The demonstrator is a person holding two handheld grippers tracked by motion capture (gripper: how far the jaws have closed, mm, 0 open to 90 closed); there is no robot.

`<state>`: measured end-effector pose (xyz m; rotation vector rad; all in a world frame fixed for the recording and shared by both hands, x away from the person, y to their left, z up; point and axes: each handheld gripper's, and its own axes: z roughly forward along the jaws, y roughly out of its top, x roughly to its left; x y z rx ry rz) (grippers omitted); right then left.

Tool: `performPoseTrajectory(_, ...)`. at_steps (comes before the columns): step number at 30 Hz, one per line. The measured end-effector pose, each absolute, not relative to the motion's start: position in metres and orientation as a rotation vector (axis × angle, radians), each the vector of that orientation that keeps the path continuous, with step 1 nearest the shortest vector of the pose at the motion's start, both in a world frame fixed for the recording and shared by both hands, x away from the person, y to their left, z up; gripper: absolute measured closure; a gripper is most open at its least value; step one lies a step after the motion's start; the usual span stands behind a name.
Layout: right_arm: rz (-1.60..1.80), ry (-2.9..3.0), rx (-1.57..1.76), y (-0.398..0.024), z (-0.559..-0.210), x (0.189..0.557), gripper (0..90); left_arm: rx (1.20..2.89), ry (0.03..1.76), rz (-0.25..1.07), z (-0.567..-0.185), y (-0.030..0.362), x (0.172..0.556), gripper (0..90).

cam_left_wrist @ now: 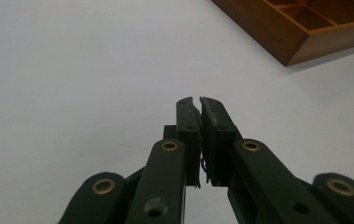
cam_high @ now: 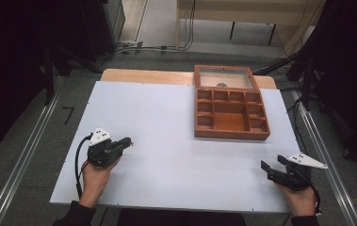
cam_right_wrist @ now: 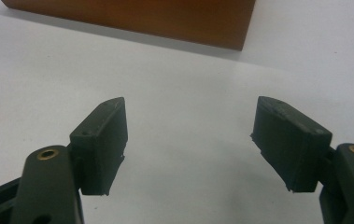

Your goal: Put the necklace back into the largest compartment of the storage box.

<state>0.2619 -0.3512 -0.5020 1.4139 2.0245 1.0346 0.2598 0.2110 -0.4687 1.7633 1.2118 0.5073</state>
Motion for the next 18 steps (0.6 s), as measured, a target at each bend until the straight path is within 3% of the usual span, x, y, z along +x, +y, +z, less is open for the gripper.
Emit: performPoseTrajectory(18, 1.035, 2.030, 1.414, -0.350, -0.502, 0.261, 24.9, 1.782, 1.167, 0.463, -0.463, 0.188, 0.269, 86.9)
